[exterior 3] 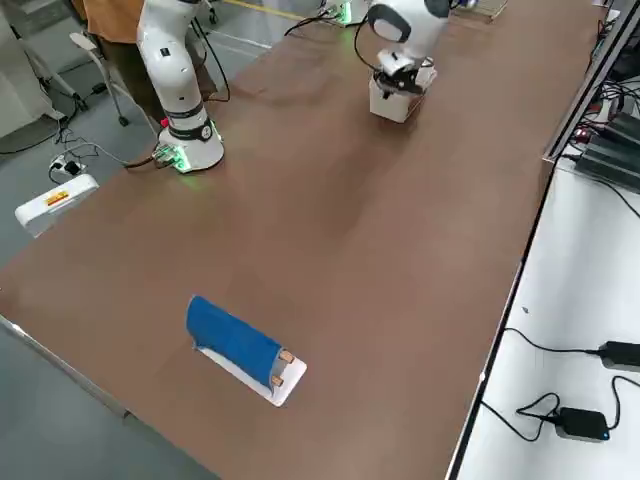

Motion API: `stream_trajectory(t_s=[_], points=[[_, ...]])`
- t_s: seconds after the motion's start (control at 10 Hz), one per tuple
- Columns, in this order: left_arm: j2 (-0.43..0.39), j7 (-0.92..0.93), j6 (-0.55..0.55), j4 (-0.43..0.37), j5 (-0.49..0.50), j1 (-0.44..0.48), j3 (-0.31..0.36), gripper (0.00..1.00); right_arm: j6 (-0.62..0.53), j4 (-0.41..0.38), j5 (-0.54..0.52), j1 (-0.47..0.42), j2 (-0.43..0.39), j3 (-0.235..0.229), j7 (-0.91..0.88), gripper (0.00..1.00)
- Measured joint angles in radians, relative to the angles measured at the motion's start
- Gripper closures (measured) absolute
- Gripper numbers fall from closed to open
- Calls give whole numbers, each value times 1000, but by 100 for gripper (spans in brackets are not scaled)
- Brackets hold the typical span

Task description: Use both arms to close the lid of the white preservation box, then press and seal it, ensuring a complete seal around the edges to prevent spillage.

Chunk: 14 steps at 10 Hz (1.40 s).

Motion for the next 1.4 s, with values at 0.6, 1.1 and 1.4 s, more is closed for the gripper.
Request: stream_trajectory(t_s=[0.6,1.1,1.4], points=[[140,-196,194,60,160,-104,4,99,47,-60,133,20,-1,7,-48,98],[192,-215,215,94,205,-113,5,99,123,-66,205,72,1,18,-48,98],[193,-215,215,94,207,-114,5,99,127,-78,207,74,1,17,-54,98]])
